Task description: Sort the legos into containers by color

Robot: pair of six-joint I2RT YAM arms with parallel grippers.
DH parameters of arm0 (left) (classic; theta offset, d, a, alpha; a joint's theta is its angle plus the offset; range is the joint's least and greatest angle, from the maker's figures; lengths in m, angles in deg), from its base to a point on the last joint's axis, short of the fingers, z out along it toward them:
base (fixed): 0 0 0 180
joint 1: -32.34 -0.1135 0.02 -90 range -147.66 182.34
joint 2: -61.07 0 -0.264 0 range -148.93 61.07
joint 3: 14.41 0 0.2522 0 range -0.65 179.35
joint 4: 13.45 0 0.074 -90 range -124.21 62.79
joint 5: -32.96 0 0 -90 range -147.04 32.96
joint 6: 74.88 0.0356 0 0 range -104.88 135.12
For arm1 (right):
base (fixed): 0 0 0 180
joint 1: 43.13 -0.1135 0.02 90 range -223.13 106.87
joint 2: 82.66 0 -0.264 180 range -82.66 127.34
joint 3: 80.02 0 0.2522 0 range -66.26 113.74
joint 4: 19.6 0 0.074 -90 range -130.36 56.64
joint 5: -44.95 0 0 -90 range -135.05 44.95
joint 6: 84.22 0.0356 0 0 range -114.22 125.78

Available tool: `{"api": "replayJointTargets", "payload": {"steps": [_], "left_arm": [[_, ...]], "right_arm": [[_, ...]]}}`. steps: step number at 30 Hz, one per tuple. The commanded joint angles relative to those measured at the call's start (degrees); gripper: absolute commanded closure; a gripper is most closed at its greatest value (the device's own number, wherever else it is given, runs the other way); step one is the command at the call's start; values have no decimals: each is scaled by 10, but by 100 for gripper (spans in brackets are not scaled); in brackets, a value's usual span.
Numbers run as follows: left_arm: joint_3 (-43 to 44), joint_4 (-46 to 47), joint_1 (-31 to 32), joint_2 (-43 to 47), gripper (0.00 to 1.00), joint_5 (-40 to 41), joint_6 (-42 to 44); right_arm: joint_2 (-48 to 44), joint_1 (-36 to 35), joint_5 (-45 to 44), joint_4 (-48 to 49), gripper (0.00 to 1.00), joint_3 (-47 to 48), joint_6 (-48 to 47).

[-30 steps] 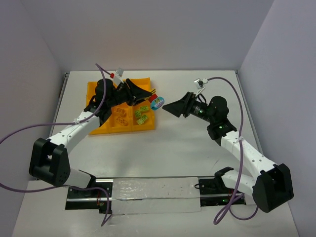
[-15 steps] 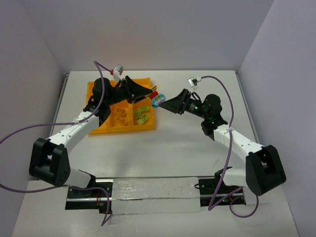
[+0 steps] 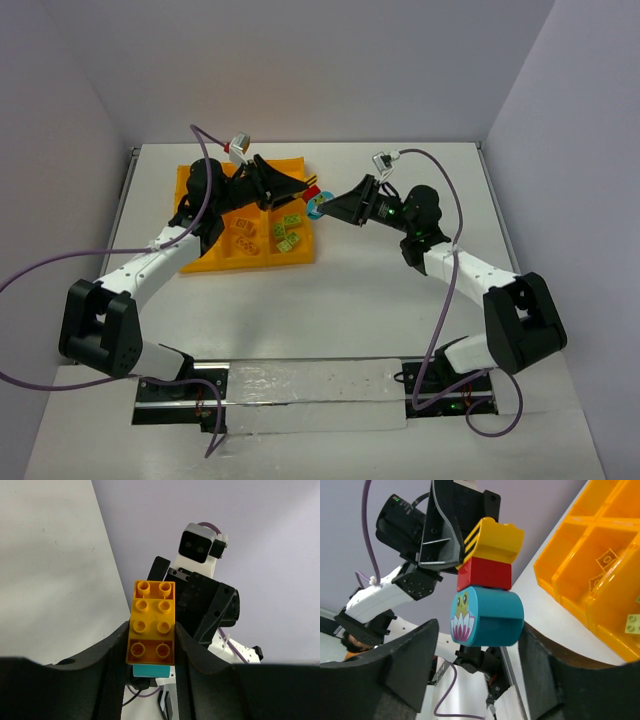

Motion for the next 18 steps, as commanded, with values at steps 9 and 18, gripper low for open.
{"api": "replayJointTargets", "payload": {"steps": [9,18], "left_arm": [[-4,42,-3,13,100,-14,-2],[3,7,-19,28,100,-9,23]], "right_arm": [[36,-9,37,141,67,32,71],[36,-6,28,153,100,0,75]]}}
